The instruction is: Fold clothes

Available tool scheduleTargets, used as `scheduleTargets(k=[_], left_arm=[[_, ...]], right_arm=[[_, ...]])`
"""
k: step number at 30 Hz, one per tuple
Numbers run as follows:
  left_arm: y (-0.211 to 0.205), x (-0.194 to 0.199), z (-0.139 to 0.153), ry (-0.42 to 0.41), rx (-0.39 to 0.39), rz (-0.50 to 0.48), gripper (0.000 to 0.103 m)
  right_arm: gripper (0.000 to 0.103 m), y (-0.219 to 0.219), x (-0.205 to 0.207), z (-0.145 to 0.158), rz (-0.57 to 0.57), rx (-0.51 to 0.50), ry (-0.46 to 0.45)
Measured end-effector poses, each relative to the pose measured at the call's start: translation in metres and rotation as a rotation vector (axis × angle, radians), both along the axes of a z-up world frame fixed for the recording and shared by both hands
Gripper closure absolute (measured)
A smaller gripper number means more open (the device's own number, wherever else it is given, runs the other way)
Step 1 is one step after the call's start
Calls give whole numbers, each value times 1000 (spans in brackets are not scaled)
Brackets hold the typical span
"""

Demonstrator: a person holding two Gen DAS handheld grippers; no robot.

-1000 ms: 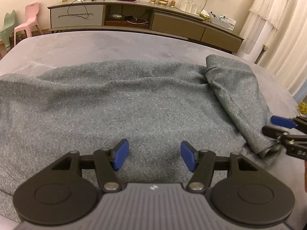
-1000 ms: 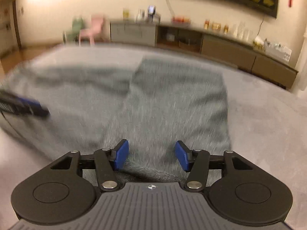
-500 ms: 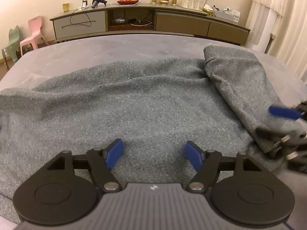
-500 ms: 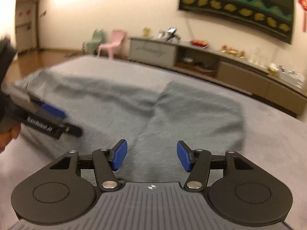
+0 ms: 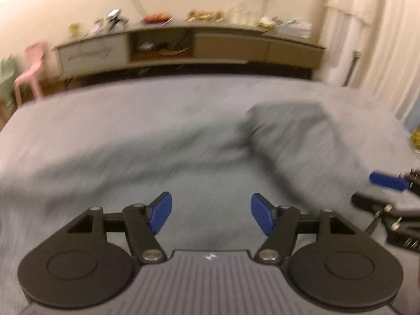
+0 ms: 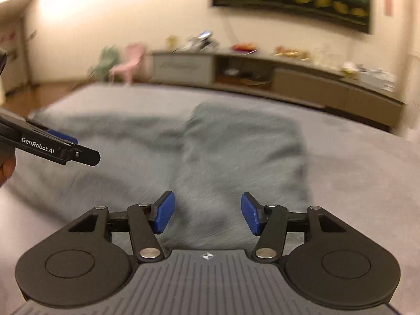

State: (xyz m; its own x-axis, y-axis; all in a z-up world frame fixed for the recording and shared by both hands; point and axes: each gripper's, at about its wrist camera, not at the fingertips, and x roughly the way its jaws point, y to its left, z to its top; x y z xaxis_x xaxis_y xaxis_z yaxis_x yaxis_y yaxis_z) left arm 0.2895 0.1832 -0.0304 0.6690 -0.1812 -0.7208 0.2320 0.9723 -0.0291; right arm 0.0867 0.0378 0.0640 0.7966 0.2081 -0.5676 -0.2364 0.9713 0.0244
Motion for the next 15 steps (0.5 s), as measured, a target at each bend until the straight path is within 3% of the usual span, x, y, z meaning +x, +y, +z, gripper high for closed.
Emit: scheduleTargets(k=[3,6,8,9,11,15], left_arm=[[-52,47,-5,36,19,-73,36],[-85,92,-26,89,74,-81,38],[-92,114,-40,132,76,-78,35],[-92,123,-44,149,64,-77,29],[-86,134,-46,173,12,-78,27],[-84,130,-43,164,7,-99,28]], right_arm=[[44,-19,12,-11,-101,4,29],[45,-18,14,-30,-93,-24,59],[44,-10,11,-37,-59,-67,69],[44,-7,9,-40,-43,-86,75],[44,-4,7,-40,-29,-87,90],[44,-1,0,-36,-2,-105,92]])
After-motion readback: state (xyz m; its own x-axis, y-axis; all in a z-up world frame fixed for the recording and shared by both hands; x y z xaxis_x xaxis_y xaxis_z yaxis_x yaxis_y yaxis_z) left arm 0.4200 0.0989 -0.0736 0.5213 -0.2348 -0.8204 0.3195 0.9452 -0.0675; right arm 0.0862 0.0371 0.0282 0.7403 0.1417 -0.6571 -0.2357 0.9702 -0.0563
